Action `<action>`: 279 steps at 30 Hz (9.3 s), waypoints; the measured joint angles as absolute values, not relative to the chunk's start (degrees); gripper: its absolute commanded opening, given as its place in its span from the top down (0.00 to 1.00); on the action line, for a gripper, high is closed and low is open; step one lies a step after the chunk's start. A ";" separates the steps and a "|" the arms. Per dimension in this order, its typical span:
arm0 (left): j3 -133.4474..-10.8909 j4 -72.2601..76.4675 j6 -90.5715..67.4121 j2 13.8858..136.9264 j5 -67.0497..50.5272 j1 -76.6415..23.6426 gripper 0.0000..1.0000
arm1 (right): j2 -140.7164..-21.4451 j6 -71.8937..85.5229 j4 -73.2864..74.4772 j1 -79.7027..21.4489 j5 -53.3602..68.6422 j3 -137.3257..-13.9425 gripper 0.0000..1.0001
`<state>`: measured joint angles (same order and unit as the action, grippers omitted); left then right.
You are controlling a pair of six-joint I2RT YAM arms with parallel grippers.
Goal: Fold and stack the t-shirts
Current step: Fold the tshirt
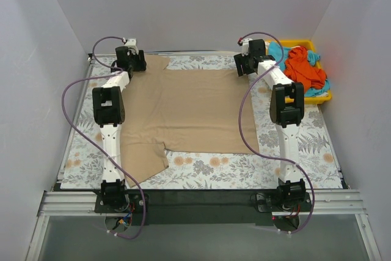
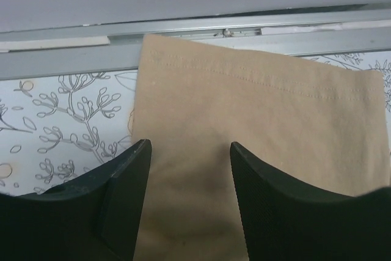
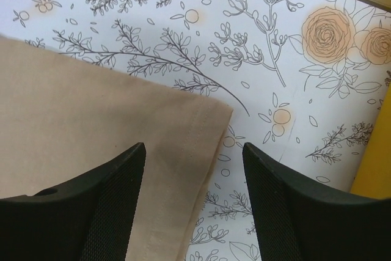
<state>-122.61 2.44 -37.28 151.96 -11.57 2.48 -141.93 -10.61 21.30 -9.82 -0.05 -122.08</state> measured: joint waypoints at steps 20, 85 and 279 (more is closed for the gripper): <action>-114.61 -2.59 -37.28 142.15 -12.03 3.33 0.50 | -145.64 -10.11 15.64 -8.91 -1.50 -123.70 0.71; -128.90 -6.20 -39.79 152.79 -17.61 6.02 1.00 | -144.92 -15.14 15.22 -8.54 6.39 -122.76 0.99; -107.77 -18.44 -28.77 136.29 -38.79 1.72 1.00 | -135.83 -24.40 36.23 -3.70 27.31 -115.09 0.99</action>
